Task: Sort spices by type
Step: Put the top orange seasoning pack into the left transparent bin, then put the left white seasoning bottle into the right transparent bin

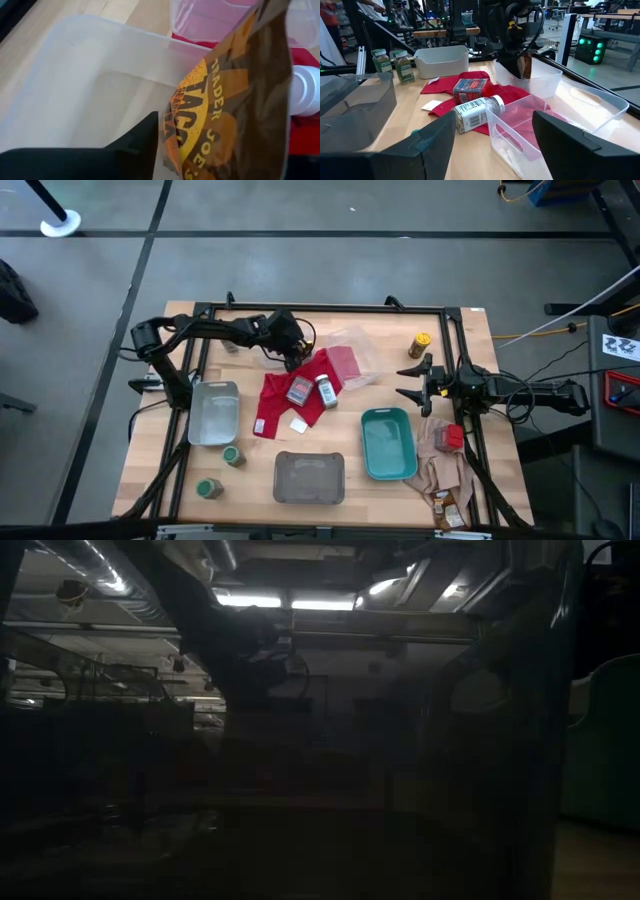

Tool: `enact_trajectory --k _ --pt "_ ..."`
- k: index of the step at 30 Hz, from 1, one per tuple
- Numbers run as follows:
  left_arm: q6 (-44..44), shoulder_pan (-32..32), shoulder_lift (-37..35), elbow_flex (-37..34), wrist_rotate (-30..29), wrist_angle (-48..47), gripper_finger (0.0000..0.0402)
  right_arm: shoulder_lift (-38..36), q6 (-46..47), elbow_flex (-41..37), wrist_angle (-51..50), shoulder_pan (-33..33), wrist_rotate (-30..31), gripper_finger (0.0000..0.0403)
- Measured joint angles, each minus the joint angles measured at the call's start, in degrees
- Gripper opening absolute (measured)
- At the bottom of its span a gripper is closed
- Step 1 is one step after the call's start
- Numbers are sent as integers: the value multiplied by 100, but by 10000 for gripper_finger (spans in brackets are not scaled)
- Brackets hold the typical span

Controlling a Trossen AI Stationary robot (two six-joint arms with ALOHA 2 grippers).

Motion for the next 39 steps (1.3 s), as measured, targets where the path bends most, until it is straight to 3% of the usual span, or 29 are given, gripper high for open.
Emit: enact_trajectory --k 8,23,31,39 --pt "-2 0 -4 0 11 -14 156 1 457 123 -3 0 591 264" --pt "-20 0 -64 -4 13 -351 155 -1 467 205 16 0 665 264" --pt "25 17 -654 -2 15 -401 155 -1 467 212 16 0 667 264" --pt "45 17 -1349 -2 10 -1072 154 -1 467 216 14 0 667 264"
